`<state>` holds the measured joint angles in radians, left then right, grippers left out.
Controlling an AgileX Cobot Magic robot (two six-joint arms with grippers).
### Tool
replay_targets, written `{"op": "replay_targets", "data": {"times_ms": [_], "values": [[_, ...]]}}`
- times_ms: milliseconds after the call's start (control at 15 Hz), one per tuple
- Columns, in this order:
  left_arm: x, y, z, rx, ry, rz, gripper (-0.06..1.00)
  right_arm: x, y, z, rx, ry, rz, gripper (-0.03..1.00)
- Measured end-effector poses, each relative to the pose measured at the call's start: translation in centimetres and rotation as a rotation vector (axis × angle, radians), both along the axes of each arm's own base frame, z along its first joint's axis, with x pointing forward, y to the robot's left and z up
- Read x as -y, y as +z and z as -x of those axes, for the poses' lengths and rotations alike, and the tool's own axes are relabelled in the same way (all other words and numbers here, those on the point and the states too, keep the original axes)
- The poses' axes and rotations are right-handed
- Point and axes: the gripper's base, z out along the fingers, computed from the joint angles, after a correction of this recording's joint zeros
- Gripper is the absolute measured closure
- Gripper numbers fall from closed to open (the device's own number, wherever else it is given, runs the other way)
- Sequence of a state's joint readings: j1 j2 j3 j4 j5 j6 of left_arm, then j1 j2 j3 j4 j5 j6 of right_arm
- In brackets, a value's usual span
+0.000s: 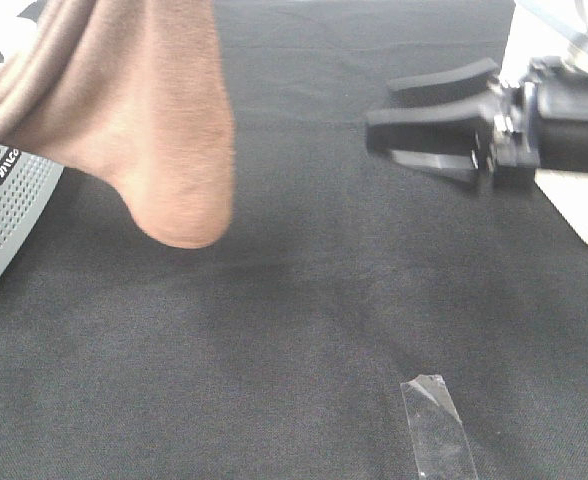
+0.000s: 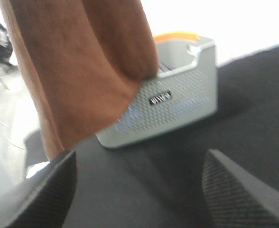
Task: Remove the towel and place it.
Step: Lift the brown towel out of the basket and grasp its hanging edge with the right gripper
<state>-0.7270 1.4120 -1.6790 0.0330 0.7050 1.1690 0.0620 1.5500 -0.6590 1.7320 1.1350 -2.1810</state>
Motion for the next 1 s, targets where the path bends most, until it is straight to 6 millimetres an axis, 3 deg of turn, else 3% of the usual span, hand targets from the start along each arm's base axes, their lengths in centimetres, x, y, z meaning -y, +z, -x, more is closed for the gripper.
{"op": "replay_targets", "data": {"times_ms": [133,333,467,800,1000], "values": [[0.1,0.1,0.0,0.003,-0.006,0.022,0.94,-1.3,0.2,-1.2,0.009,0.075,-0.042,0.29],[0.2,0.5,0.0,0.030,-0.010,0.056,0.94,-5.8,0.6,-2.2,0.026,0.193,-0.027,0.29],[0.3,0.6,-0.1,0.032,-0.012,0.072,0.94,-7.3,0.2,-3.0,0.018,0.185,0.018,0.29],[1.1,-0.2,-1.2,0.014,0.012,0.088,0.94,-8.4,-1.1,-2.6,-0.043,0.245,0.073,0.30],[1.0,-0.1,-1.5,0.007,0.063,0.134,0.94,-8.4,-1.0,-2.2,-0.060,0.290,0.066,0.37]]}}
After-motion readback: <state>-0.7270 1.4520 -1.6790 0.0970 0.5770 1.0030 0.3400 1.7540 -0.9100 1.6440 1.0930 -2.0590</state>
